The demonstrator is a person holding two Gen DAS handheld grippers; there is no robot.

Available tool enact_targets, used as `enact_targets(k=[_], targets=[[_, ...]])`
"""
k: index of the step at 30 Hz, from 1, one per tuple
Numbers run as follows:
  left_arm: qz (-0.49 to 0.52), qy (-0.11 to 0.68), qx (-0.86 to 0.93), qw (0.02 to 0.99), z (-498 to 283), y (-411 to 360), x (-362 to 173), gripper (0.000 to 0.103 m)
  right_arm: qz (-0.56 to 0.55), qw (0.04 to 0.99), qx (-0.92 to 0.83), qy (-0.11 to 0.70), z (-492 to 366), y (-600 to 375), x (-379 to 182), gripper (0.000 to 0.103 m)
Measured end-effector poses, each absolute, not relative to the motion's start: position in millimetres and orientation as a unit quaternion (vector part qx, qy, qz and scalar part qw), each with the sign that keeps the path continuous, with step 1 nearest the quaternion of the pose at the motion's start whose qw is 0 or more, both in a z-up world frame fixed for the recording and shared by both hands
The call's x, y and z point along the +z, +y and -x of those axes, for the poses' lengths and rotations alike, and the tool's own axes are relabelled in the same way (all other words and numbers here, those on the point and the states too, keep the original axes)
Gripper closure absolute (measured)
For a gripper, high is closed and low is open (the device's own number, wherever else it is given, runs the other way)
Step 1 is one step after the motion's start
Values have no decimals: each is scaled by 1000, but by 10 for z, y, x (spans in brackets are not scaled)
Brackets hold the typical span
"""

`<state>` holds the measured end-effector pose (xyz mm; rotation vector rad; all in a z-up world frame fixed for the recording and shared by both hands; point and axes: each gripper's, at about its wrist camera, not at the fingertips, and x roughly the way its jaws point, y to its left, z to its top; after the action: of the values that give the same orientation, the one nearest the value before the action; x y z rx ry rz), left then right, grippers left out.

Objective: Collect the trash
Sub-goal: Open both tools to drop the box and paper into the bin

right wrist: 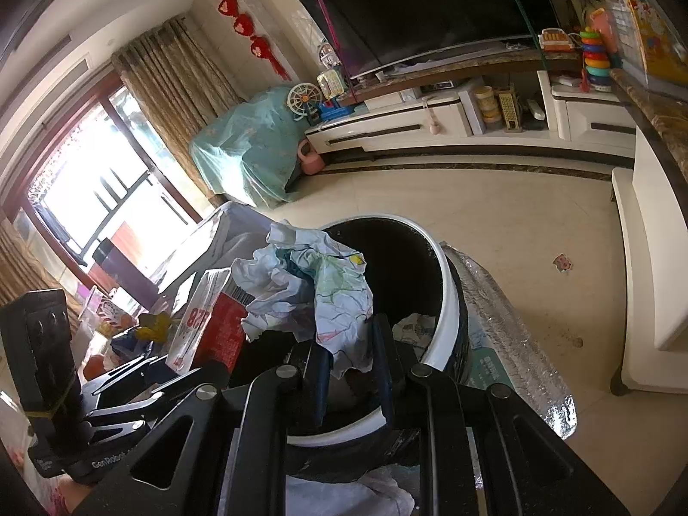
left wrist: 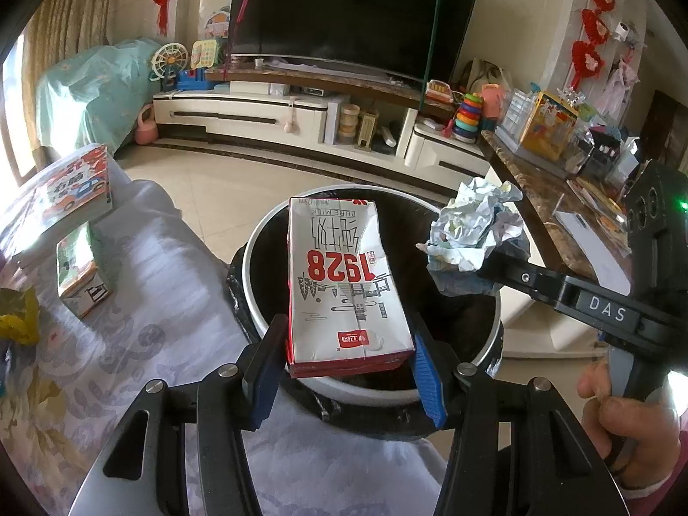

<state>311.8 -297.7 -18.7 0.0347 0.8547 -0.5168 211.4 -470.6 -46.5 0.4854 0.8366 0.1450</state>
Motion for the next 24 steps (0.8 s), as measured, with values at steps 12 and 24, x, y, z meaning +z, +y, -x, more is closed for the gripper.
enact_targets(k=[12,24], targets=[[-18,423,-247,872,-3253,-3057,-192,50,-228,879,66,414,-2248,-4723,-486,82],[-3,420,-237,876,-3185,-2939,-133,46,-234,880,57,410,-2208,-4718,-409,49]])
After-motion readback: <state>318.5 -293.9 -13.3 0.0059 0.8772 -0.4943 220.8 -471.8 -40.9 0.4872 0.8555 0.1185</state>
